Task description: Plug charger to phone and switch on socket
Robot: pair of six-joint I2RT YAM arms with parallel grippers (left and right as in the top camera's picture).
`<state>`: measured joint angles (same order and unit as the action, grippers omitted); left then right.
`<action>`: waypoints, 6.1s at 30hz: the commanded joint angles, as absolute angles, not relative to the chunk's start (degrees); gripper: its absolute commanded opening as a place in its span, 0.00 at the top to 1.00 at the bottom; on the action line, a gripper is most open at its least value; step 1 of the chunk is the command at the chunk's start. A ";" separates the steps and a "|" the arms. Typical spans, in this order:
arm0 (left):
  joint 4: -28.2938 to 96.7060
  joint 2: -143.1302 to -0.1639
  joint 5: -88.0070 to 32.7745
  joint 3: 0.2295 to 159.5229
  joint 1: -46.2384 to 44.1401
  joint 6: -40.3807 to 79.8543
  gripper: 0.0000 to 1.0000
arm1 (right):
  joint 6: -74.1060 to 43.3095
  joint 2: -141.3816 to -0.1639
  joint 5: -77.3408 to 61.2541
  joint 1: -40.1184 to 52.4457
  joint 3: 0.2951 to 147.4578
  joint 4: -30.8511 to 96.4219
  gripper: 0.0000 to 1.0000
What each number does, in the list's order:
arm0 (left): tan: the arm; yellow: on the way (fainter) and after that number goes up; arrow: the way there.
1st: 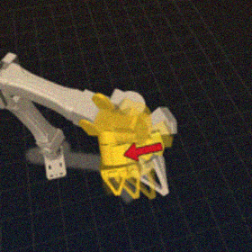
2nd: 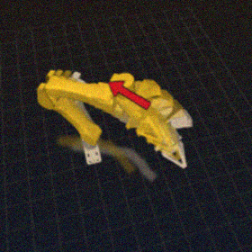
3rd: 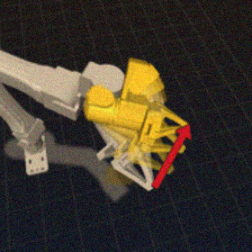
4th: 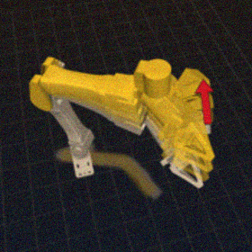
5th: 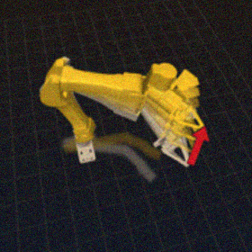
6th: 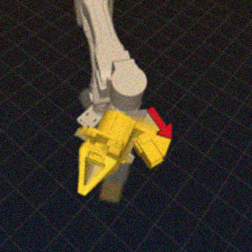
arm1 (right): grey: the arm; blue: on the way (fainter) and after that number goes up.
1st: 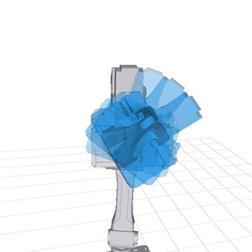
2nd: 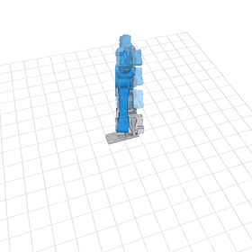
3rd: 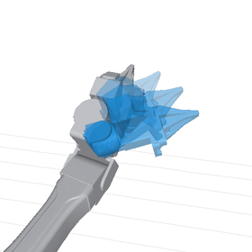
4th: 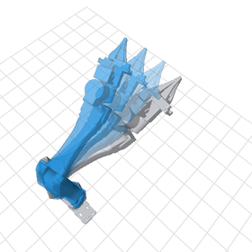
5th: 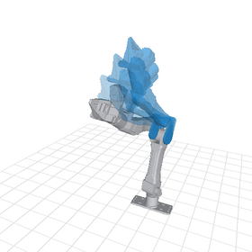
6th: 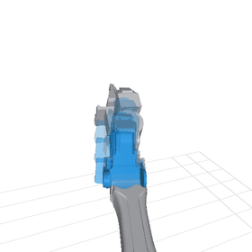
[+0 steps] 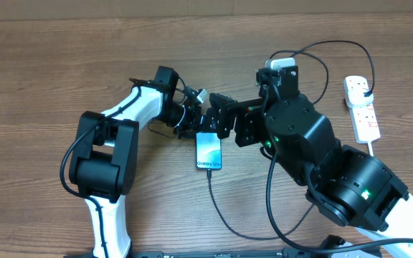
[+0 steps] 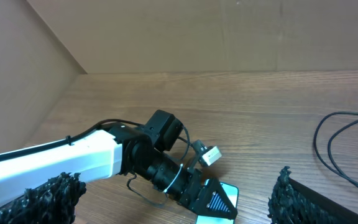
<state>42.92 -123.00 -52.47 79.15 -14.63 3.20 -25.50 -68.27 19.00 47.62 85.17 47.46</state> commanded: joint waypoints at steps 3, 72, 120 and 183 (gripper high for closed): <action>45.80 -125.56 -35.29 77.60 -14.66 2.85 0.00 | -25.74 -68.27 17.45 47.51 85.32 47.27 0.00; 67.92 -66.26 3.46 84.90 -12.45 5.15 0.00 | -59.77 -75.42 40.84 6.26 80.88 71.70 0.96; 84.97 -24.99 5.76 84.86 -5.98 5.15 0.01 | -35.68 -117.78 -6.50 -26.68 87.35 43.44 0.96; 91.42 -6.74 4.60 84.86 1.13 5.34 0.00 | -33.12 -55.75 -11.49 -24.45 89.82 26.20 0.96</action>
